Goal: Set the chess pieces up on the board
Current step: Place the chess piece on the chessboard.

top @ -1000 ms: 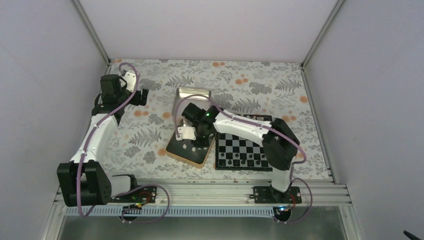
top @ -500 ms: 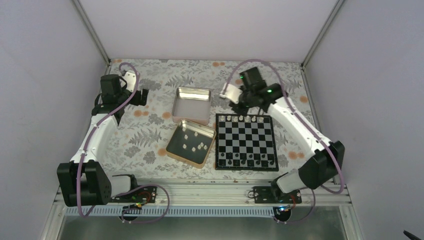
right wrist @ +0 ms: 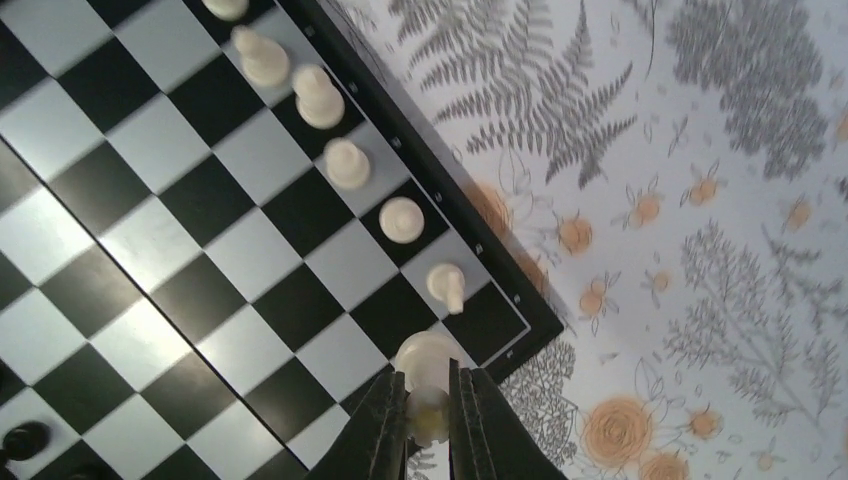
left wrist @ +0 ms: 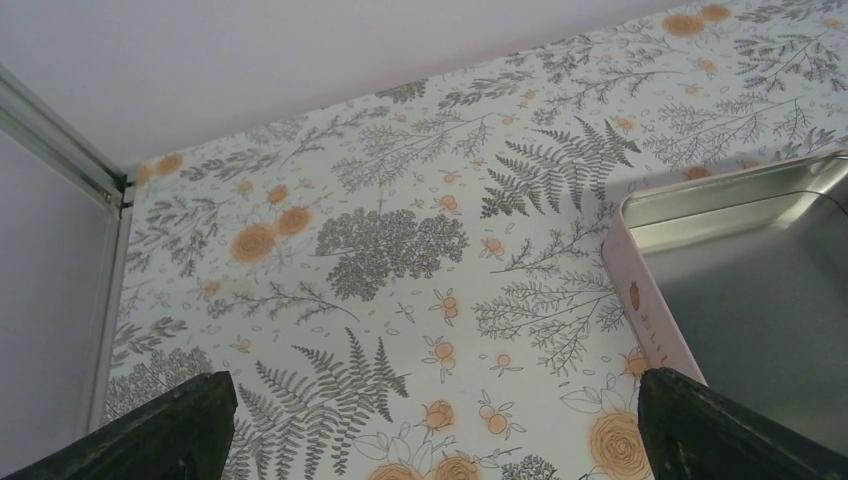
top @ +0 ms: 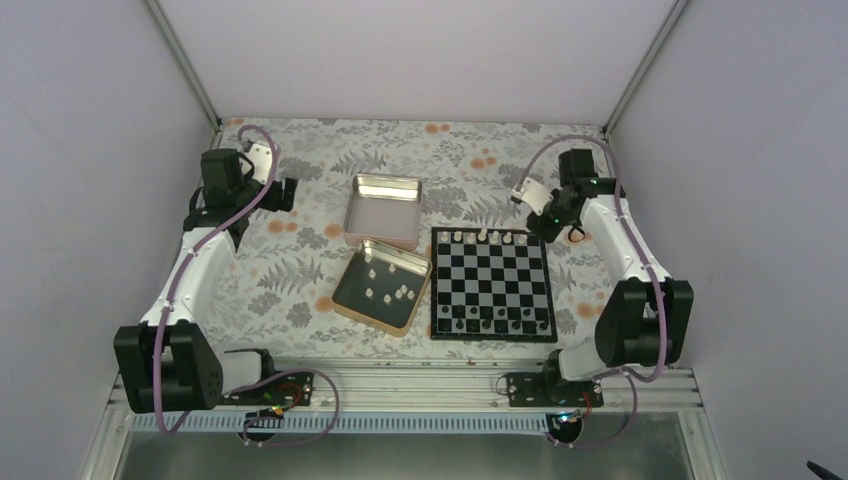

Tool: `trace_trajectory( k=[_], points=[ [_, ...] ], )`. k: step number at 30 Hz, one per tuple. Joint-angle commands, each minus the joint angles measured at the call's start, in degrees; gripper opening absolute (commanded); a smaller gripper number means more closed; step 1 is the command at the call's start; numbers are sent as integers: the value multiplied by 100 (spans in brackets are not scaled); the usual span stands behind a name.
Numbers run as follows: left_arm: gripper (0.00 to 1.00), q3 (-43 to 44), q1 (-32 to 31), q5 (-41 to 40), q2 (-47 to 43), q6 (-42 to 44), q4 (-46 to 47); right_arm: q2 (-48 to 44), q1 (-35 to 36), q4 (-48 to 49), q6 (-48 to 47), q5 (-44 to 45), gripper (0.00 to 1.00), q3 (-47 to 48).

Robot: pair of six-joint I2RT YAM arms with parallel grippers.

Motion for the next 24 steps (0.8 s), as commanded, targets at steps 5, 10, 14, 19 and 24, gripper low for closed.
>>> trace_trajectory(
  k=[5,10,14,19,24],
  points=[
    [100,11,23,131,-38,28,5,564,-772,286,-451,-224,4,-167],
    [100,8,23,126,-23,28,21,846,-1028,381,-547,-269,4,-141],
    [100,0,23,119,-13,32,23,1080,-1052,494,-485,-328,4,-112],
    [100,8,23,120,-21,28,14,1483,-1042,578,-409,-607,5,0],
    [100,-1,21,119,-5,37,22,1738,-1016,618,-350,-676,5,110]
  ],
)
